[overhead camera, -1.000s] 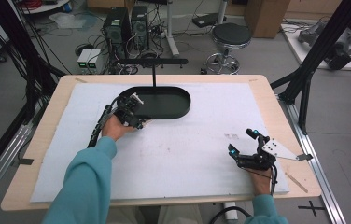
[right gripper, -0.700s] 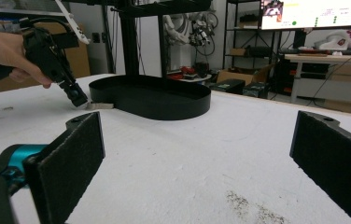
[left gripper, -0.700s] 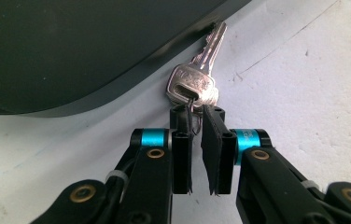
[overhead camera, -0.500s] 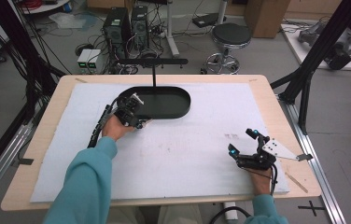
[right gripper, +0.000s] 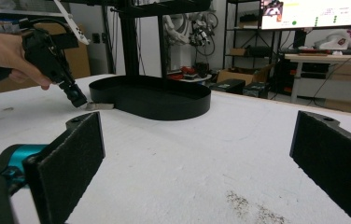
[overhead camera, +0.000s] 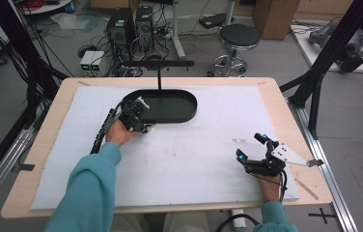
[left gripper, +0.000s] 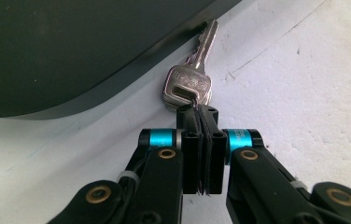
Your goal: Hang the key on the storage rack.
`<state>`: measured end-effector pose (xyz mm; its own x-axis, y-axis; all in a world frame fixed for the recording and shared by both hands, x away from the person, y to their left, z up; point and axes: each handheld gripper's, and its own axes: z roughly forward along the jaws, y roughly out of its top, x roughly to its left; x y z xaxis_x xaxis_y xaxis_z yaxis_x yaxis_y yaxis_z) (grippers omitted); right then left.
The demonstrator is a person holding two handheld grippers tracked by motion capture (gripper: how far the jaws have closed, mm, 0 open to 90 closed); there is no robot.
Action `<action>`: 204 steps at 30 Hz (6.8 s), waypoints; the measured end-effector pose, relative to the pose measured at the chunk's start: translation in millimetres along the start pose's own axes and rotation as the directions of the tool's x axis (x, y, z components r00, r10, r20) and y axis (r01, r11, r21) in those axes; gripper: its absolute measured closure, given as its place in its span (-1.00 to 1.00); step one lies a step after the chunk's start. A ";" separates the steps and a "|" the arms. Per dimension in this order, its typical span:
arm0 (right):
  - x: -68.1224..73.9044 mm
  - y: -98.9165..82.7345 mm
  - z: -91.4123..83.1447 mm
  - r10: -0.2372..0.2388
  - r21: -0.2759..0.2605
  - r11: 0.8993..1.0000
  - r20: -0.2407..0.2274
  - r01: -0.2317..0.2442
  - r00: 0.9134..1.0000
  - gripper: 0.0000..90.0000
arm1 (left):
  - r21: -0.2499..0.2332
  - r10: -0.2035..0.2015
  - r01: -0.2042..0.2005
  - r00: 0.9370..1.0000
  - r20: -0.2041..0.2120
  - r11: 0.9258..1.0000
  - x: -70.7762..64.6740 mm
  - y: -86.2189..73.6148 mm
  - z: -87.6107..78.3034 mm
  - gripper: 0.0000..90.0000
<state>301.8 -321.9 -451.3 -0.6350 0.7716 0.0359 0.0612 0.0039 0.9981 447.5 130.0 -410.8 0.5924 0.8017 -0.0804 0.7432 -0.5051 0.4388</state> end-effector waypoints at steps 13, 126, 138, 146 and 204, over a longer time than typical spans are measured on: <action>0.0 0.0 0.0 -0.001 0.000 1.000 0.000 0.001 1.000 -0.95 | -0.055 0.015 -0.015 1.000 -0.005 0.998 1.6 -0.5 -9.1 0.97; -0.5 0.2 1.1 0.002 0.001 1.000 0.007 -0.002 1.000 -0.95 | -0.411 0.108 -0.118 0.993 -0.049 0.904 93.4 77.2 -125.3 0.96; -0.4 0.2 1.1 0.002 0.000 1.000 0.007 -0.002 1.000 -0.95 | -0.407 0.099 -0.112 0.994 -0.055 0.907 96.3 76.7 -124.8 0.96; -0.3 0.2 1.1 0.001 0.001 1.000 0.008 -0.001 1.000 -0.95 | -0.417 0.098 -0.111 0.994 -0.051 0.902 97.8 76.8 -123.8 0.96; 0.2 0.1 1.1 -0.002 0.004 1.000 0.006 0.002 1.000 -0.95 | -0.639 0.044 -0.094 0.995 -0.093 0.763 117.8 56.4 -137.9 -0.66</action>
<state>302.6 -321.1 -451.2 -0.6302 0.7757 0.0334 0.0632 0.0083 0.9980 516.3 240.0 -272.1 0.5925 0.8052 0.0228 0.3128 -0.2561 0.9146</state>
